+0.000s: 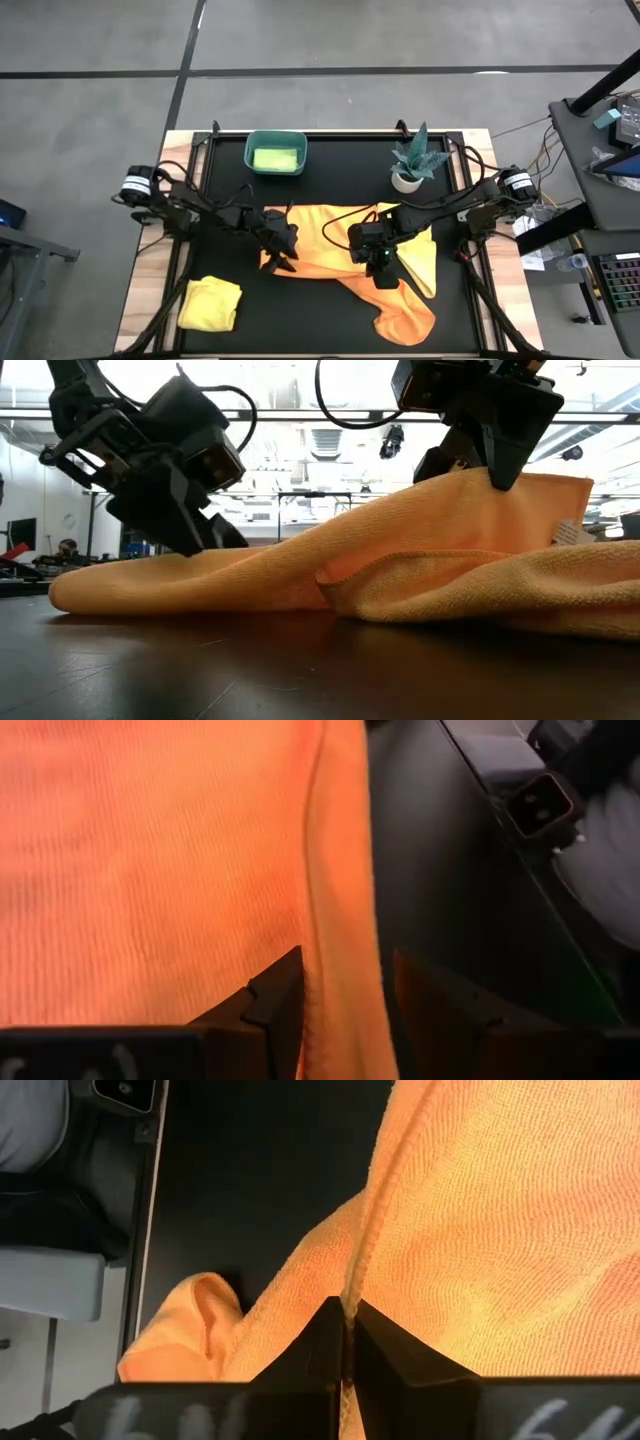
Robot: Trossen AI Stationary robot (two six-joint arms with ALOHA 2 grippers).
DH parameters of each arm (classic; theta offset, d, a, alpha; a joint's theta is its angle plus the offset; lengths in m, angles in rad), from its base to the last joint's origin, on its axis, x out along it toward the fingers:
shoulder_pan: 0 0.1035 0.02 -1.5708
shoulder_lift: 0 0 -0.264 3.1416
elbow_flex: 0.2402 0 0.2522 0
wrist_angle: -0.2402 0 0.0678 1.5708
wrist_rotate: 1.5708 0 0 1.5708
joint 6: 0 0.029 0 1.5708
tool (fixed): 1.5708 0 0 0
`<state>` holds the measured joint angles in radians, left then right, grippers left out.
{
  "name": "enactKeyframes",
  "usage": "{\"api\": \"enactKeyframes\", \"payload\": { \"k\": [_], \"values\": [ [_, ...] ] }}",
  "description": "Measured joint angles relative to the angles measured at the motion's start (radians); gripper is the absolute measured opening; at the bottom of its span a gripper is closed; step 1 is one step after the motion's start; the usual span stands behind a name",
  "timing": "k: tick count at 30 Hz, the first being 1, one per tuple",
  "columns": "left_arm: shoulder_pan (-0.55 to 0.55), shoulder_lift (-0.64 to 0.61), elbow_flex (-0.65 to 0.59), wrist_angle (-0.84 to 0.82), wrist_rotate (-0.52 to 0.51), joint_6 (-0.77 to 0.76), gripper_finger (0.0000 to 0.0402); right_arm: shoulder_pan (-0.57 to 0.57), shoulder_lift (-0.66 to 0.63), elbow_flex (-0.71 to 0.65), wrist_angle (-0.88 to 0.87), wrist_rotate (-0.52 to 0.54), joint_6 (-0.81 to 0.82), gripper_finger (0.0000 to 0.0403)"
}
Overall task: Fold microfiber towels
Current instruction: Fold the top orange microfiber cloth
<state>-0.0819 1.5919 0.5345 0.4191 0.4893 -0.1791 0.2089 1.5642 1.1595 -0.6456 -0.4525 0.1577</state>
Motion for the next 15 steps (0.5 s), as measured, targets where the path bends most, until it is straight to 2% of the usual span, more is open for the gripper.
{"api": "enactKeyframes", "payload": {
  "k": [8,15],
  "values": [
    [-0.048,-0.096,-0.001,-0.161,0.015,-0.025,0.0131,0.0,0.0,0.0,0.0,0.0,-0.001,0.0009],
    [-0.086,-0.19,-0.001,-0.32,0.015,-0.025,0.0096,0.0,0.0,0.0,0.0,0.004,-0.001,0.0009]
  ]
}}
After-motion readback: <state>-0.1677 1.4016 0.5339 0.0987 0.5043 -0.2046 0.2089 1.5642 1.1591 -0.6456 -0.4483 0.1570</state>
